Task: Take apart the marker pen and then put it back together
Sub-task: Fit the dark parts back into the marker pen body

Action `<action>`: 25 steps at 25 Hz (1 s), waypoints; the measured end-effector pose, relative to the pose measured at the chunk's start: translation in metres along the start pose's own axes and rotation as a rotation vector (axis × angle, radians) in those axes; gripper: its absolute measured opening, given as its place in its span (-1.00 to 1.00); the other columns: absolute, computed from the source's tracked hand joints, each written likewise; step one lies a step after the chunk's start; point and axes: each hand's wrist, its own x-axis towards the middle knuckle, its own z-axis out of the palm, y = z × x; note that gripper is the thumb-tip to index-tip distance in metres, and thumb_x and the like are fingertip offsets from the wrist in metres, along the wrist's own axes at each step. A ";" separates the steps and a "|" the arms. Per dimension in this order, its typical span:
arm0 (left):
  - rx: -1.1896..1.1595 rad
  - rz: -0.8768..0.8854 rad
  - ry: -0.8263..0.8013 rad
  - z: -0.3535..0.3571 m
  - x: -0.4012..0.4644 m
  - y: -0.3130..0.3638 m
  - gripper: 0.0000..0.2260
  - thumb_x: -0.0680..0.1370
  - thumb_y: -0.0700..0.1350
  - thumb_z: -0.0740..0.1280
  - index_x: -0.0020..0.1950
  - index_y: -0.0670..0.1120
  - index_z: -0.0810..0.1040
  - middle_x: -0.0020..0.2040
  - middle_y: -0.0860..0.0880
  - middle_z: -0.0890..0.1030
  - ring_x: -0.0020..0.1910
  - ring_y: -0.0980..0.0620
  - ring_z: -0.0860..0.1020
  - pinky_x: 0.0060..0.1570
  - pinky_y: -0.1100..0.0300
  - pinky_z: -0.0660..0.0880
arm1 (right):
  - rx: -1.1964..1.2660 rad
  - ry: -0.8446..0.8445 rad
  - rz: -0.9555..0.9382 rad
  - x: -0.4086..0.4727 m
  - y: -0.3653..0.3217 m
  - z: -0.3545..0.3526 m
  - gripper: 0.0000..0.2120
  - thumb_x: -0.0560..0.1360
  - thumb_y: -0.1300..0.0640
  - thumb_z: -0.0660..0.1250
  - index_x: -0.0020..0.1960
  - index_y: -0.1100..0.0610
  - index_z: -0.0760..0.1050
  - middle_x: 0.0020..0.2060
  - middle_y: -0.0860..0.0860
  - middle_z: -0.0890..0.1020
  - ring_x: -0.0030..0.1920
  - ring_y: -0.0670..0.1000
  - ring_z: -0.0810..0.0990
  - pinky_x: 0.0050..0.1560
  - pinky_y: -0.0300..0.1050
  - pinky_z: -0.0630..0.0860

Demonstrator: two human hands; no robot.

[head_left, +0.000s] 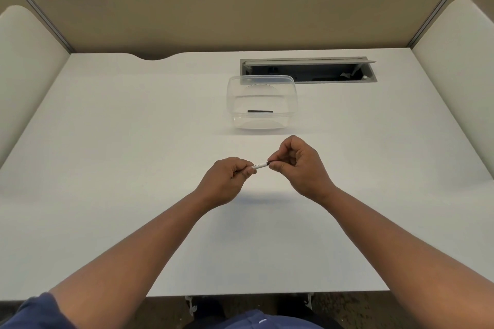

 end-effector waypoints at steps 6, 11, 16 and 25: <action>0.182 0.064 0.064 0.004 0.000 0.006 -0.83 0.64 -0.03 0.28 -0.04 0.07 0.66 -0.23 0.09 0.54 -0.19 0.06 0.49 -0.24 0.10 0.42 | 0.040 0.037 0.133 -0.003 -0.001 0.006 -0.61 0.46 0.38 0.43 -0.11 0.05 0.25 -0.30 0.06 0.73 -0.23 0.12 0.69 -0.12 0.04 0.62; 0.392 0.294 0.169 0.002 0.002 0.011 -0.84 0.61 -0.11 0.31 -0.06 -0.01 0.69 -0.29 0.11 0.50 -0.30 -0.04 0.49 -0.34 0.12 0.38 | 0.447 0.040 0.543 0.004 -0.007 0.001 -0.57 0.46 0.46 0.44 -0.04 0.10 0.25 -0.31 0.13 0.70 -0.33 0.07 0.70 -0.26 -0.11 0.64; 0.246 0.066 0.055 0.004 0.005 0.013 -0.82 0.64 -0.02 0.27 -0.04 0.05 0.67 -0.24 0.11 0.55 -0.24 0.04 0.49 -0.29 0.13 0.37 | 0.280 0.062 0.363 0.002 -0.004 0.006 -0.67 0.48 0.43 0.43 -0.05 0.14 0.33 -0.29 0.12 0.70 -0.24 0.07 0.70 -0.12 -0.04 0.66; 0.028 -0.095 -0.098 0.000 0.006 0.012 -0.81 0.63 -0.01 0.31 -0.14 0.12 0.65 -0.37 0.17 0.49 -0.37 0.10 0.37 -0.31 0.13 0.33 | -0.060 0.026 0.201 -0.002 -0.001 0.005 -0.62 0.44 0.43 0.39 -0.15 0.07 0.25 -0.32 0.04 0.73 -0.20 0.08 0.70 -0.08 0.05 0.64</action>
